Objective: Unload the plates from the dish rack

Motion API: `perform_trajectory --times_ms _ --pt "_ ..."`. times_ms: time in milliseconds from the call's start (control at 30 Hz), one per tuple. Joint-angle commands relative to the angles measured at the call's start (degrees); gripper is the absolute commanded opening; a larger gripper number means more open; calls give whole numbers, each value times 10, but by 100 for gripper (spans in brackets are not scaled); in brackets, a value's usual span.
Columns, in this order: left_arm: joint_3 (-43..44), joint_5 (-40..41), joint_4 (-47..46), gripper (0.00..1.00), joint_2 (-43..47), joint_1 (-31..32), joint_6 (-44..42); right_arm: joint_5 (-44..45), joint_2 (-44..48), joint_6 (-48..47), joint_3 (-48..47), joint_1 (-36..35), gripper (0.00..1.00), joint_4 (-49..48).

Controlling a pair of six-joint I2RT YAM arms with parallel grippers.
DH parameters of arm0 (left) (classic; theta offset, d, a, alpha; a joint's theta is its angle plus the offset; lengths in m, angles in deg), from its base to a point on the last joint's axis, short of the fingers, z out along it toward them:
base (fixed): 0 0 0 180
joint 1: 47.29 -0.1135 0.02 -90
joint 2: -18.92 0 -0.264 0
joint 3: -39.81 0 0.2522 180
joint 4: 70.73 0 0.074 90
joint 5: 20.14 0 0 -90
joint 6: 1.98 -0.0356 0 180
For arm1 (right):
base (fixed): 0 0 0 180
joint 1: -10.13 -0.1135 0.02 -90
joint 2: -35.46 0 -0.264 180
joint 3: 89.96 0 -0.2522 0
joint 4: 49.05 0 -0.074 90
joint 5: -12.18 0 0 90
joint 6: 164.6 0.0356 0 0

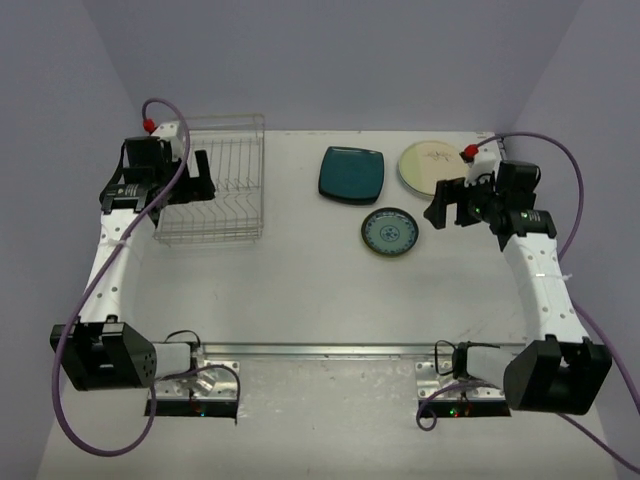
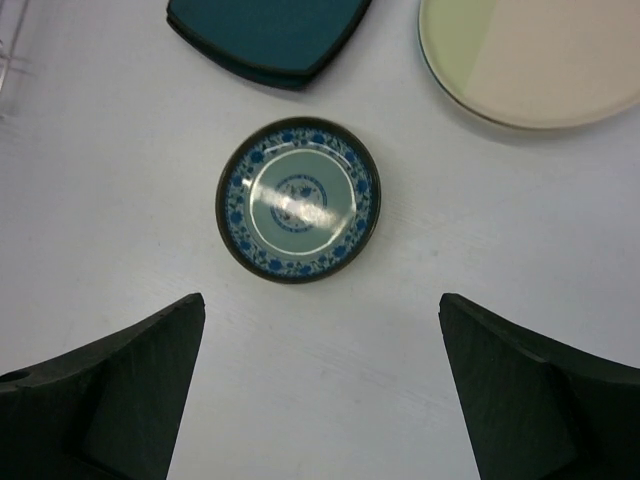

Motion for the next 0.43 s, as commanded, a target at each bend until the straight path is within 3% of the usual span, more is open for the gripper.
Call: perform_trajectory --times_ms 0,200,400 --pt "-85 58 -53 100 89 0 -58 38 89 -25 91 -2 99 -57" --pt "-159 58 -79 100 156 0 -105 39 167 -12 190 -3 99 -80" --pt "-173 53 -94 100 169 0 -109 51 189 -11 208 -2 99 -85"
